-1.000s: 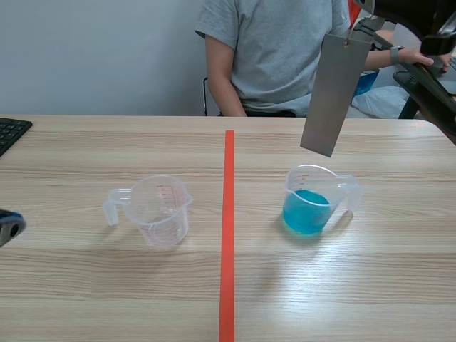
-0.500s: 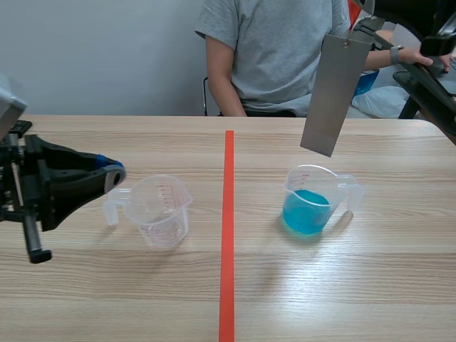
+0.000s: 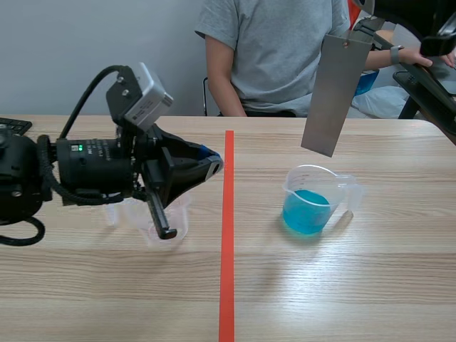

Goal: Do the redox reaction experiment.
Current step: 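Raise the plate and point at it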

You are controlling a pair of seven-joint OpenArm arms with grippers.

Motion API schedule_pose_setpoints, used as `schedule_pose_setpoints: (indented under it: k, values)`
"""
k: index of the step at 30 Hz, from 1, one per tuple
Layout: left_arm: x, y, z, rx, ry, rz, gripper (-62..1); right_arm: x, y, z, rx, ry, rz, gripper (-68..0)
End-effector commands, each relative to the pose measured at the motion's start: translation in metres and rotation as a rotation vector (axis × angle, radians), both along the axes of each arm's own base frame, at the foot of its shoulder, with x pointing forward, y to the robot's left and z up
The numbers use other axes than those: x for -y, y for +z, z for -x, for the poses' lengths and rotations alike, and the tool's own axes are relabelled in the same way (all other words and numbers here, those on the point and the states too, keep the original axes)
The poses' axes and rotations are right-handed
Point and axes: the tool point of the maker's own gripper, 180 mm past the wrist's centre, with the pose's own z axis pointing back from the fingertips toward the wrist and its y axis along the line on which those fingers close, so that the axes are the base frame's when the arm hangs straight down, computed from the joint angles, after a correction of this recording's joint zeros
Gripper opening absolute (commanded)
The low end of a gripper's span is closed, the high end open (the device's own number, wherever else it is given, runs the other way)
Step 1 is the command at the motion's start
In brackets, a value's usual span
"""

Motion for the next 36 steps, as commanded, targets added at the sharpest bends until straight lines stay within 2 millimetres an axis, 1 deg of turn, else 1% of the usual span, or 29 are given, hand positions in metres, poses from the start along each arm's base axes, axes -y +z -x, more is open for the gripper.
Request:
schedule_pose_setpoints:
  k: [1,6,14,18,25,30,36]
  values:
    - [0.006,0.007,-0.009,0.017,0.002,0.025,-56.2,0.001,0.013,0.001,0.045,0.009,0.009,-66.0]
    - [0.027,0.004,-0.022,0.017,-0.020,0.030,-56.2,0.001,0.013,0.001,0.045,0.009,0.009,-66.0]
    - [0.056,0.017,-0.039,0.040,-0.033,0.081,-56.2,0.000,0.013,0.001,0.045,0.010,0.009,-66.0]
    - [0.065,0.019,-0.048,0.040,-0.024,0.092,-56.2,0.000,0.013,0.001,0.045,0.010,0.009,-66.0]
    - [0.075,0.013,-0.061,0.020,-0.002,0.108,-56.2,0.001,0.013,0.001,0.045,0.009,0.009,-66.0]
    - [0.086,0.010,-0.061,0.010,-0.014,0.117,-56.2,0.001,0.013,0.001,0.045,0.009,0.009,-66.0]
    - [0.092,0.010,-0.058,0.006,-0.029,0.127,-56.2,0.001,0.013,0.001,0.045,0.009,0.009,-66.0]
